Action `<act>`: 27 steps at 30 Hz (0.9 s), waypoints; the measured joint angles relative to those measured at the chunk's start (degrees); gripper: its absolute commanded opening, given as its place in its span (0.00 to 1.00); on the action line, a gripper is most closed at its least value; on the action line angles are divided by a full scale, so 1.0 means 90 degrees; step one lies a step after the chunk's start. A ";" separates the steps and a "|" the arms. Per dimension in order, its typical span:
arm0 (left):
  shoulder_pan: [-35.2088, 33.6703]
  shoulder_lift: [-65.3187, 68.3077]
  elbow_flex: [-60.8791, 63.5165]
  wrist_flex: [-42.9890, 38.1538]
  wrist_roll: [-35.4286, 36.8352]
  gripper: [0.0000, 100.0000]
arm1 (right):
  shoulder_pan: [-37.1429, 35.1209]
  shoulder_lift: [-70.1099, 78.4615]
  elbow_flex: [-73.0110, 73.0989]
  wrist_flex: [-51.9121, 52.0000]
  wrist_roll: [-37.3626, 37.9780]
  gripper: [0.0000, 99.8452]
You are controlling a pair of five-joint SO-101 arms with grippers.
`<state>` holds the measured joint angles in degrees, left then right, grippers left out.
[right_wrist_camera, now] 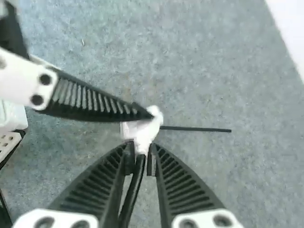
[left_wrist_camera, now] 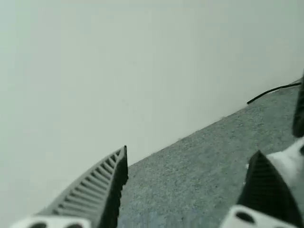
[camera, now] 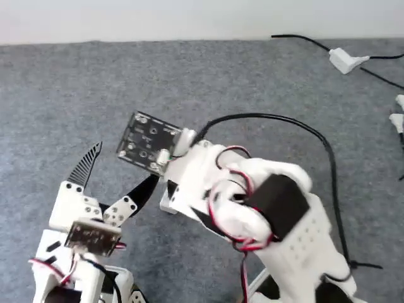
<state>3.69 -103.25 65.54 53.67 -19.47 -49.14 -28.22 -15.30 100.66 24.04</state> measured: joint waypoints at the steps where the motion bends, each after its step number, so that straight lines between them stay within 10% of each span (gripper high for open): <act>1: 0.0020 0.0000 0.0059 -0.0049 0.0000 0.37 | 0.0000 -0.0068 0.0000 0.0000 -0.0010 0.01; 21: -0.0020 0.0000 0.0567 -0.0068 -0.0039 0.37 | 0.0010 -0.0332 0.0879 0.0000 -0.0078 0.01; 27: -0.1270 0.0000 0.0567 -0.0078 0.0039 0.37 | 0.0342 -0.0332 0.1133 0.0000 -0.0078 0.01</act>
<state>-7.74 -103.25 70.64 52.97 -19.12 -46.07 -31.21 -5.10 100.66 23.34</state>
